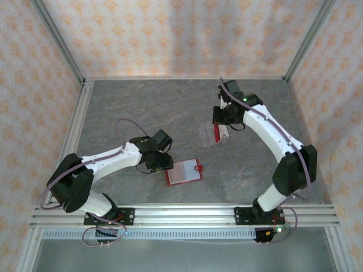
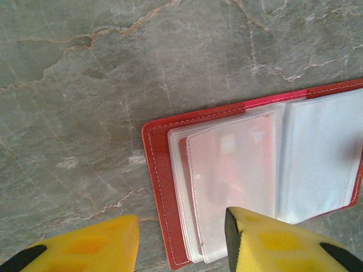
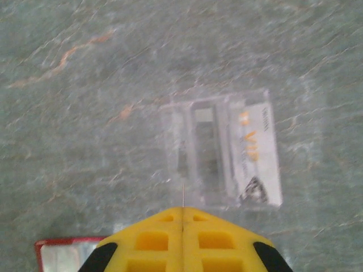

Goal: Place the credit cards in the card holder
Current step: Pick up the credit card from the storage box, then insert the credit card into the card slot.

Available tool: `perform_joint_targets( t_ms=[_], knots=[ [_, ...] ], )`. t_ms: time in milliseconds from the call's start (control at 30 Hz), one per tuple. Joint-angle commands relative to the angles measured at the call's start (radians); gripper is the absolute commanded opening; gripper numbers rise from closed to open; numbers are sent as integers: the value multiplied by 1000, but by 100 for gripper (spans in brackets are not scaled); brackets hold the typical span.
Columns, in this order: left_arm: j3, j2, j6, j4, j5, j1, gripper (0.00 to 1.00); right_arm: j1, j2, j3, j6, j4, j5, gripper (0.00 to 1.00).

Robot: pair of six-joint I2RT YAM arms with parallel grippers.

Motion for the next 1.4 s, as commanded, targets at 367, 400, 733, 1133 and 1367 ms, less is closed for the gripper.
perform_joint_targets(
  t_ms=[367,400,733,1133,1367],
  knots=[
    [-28,-8,19,-25,-11,-8,45,375,-93,-261,292,186,-9,0],
    [-24,-2,23,-26,-10,-7,45,394,-79,-266,305,197,-6,0],
    [-3,32,44,-24,0,-8,45,442,12,-288,334,297,-1,0],
    [-11,28,34,-19,-2,-7,45,459,92,-277,306,309,22,0],
    [-13,26,33,-21,-3,-8,45,459,111,-288,303,322,26,0]
  ],
)
